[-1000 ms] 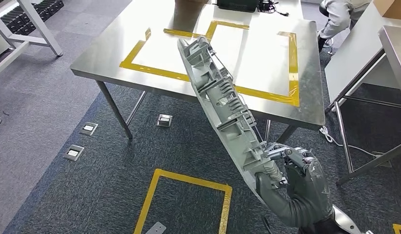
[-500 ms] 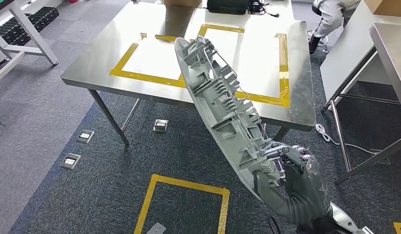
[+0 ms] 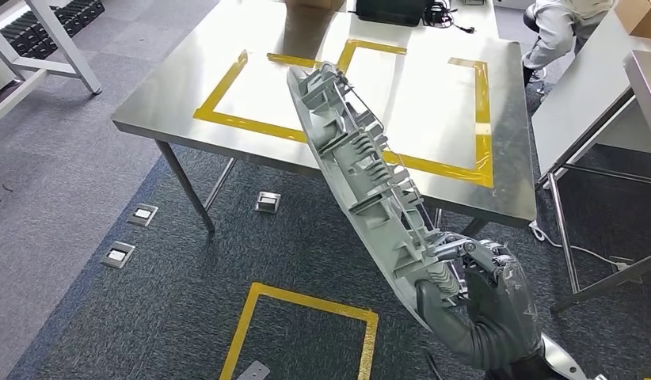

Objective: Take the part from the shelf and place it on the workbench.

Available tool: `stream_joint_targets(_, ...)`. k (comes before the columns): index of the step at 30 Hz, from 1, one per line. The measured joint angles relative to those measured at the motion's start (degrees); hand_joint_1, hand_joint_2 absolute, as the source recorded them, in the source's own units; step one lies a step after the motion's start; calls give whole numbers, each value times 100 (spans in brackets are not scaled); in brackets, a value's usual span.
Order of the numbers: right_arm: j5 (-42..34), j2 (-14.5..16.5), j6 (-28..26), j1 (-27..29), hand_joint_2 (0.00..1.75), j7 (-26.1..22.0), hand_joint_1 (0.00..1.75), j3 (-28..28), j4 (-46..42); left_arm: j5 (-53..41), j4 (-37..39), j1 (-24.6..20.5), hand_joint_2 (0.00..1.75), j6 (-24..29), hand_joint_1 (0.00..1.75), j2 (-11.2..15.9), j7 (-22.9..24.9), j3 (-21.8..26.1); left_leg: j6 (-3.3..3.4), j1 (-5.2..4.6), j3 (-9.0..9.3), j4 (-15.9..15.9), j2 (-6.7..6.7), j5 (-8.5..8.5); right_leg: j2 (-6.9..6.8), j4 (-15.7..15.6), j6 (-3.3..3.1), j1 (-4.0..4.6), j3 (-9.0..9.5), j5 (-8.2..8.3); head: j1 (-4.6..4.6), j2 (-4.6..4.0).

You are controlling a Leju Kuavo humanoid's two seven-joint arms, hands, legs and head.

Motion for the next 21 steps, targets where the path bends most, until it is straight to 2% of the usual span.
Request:
stream_joint_targets(1,0,1,0,-3,175,-1,175,-1,-1,-2,0,-5,175,-1,0,-3,0,0,-22,-7,21,3,-5,-26,1,-320,-34,15,132,127,1,0)
stream_joint_targets(2,1,1,0,-9,175,-1,175,-1,-1,-4,0,-11,175,-1,0,-5,0,1,-50,-10,23,3,-4,-41,2,-514,-59,31,211,160,5,0)
stream_joint_targets(4,2,-1,-1,-18,175,-1,175,-5,-1,-7,0,-16,175,-3,0,-7,0,1,-114,-9,15,-4,3,-55,17,-635,-89,59,251,103,11,1)
stream_joint_targets(6,2,-1,-1,-20,175,0,175,-19,-1,-10,1,-14,175,-4,0,-4,0,1,-181,3,9,29,18,-113,27,-705,-130,33,312,93,6,0)
stream_joint_targets(8,2,3,1,-20,175,2,175,-31,-1,-13,2,-18,175,-2,0,-1,-1,2,-239,8,-136,392,28,-315,15,-779,-181,-3,413,83,-29,0)
stream_joint_targets(10,3,3,2,-17,175,4,175,-36,1,-14,2,-14,175,-2,0,1,1,1,-282,18,-474,1078,32,-562,6,-791,-213,-3,480,41,-68,0)
stream_joint_targets(11,3,4,2,-15,175,4,175,-36,1,-14,3,-6,175,-2,0,2,5,1,-298,25,-629,1338,33,-600,11,-787,-217,-4,511,15,-79,0)
stream_joint_targets(12,3,4,2,-13,175,4,175,-36,2,-14,3,1,175,-3,0,3,8,1,-310,30,-715,1427,33,-532,17,-782,-213,-5,548,-16,-88,0)
stream_joint_targets(13,3,5,2,-11,175,4,175,-36,2,-15,4,5,175,-3,0,6,10,1,-314,33,-705,1311,33,-359,25,-774,-202,-8,589,-51,-96,1)
stream_joint_targets(15,3,5,3,-9,175,4,175,-36,3,-17,6,2,175,-2,0,14,11,2,-296,34,-494,707,34,91,34,-751,-165,-15,677,-132,-108,1)
stream_joint_targets(16,3,5,4,-10,175,5,175,-37,3,-18,7,-2,175,-2,0,18,11,2,-273,27,-369,415,33,220,40,-731,-136,-8,700,-169,-112,1)
stream_joint_targets(17,3,5,4,-11,175,4,175,-39,2,-18,7,-5,175,-3,0,21,12,2,-240,18,-274,208,33,247,43,-715,-105,0,699,-192,-117,1)
stream_joint_targets(18,3,5,4,-9,175,5,175,-40,2,-18,7,-6,175,-3,0,22,13,2,-206,8,-231,119,29,200,42,-710,-74,8,685,-203,-116,1)
stream_joint_targets(21,2,5,5,-8,175,9,175,-46,-1,-21,8,5,175,-2,0,25,13,2,-110,19,-198,16,13,142,27,-692,8,12,646,-241,-106,0)
